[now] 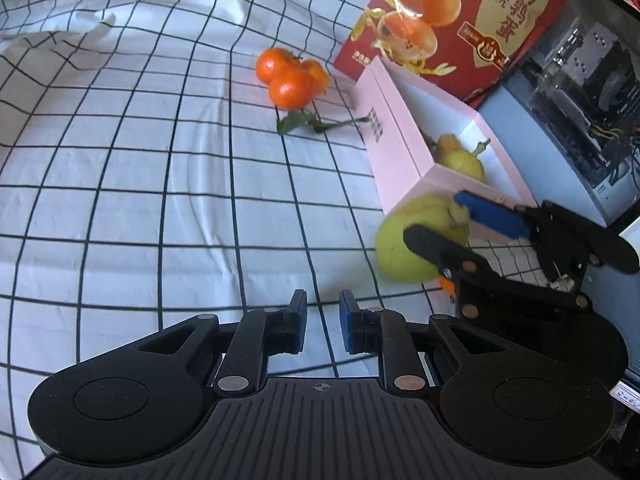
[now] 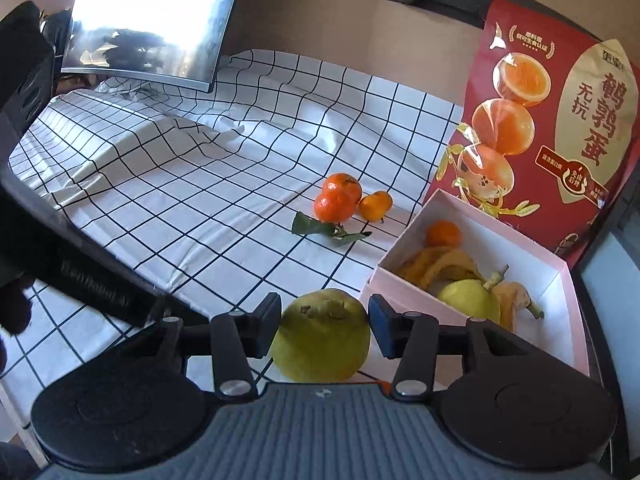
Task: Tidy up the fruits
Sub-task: 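Grasp the green pear beside the box with the right gripper, then lift the green pear with the right gripper and carry it toward the box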
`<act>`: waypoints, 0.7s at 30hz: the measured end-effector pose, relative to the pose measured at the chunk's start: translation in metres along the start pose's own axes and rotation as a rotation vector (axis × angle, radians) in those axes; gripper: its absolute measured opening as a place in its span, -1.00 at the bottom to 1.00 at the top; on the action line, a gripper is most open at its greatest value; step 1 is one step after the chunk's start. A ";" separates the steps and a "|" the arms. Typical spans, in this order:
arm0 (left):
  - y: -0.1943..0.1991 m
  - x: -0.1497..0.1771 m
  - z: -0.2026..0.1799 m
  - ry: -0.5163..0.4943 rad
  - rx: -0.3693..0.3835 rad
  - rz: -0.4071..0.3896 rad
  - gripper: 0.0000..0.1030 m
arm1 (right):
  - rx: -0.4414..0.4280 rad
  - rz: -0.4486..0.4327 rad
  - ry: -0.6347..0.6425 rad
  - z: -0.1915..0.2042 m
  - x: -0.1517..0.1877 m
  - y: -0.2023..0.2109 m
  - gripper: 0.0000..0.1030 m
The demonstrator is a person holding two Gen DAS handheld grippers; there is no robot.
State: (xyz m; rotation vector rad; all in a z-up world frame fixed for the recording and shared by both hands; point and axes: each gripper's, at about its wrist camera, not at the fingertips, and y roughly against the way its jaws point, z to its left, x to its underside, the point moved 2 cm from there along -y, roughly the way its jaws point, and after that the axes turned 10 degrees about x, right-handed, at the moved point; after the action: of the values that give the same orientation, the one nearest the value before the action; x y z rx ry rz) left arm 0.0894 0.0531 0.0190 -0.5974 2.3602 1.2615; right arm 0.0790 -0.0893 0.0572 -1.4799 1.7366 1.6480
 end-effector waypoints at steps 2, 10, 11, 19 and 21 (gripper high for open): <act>0.000 0.000 0.000 0.000 0.001 0.002 -0.61 | 0.009 -0.005 0.011 0.002 -0.001 -0.001 -0.06; 0.003 0.001 0.004 0.010 -0.013 0.007 -0.61 | 0.007 -0.031 -0.001 0.000 -0.005 0.003 -0.07; 0.004 0.001 0.004 0.010 -0.012 0.006 -0.61 | 0.007 -0.035 -0.003 -0.001 -0.007 0.003 -0.07; 0.006 0.002 0.004 0.017 -0.016 0.004 -0.61 | -0.019 -0.033 0.033 0.003 -0.015 -0.003 -0.50; 0.008 0.003 0.006 0.021 -0.018 0.003 -0.61 | -0.020 -0.027 0.033 0.004 -0.016 -0.004 -0.51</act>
State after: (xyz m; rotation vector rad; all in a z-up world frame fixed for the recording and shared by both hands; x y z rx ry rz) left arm 0.0841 0.0615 0.0197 -0.6157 2.3701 1.2850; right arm 0.0874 -0.0780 0.0661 -1.5411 1.7138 1.6416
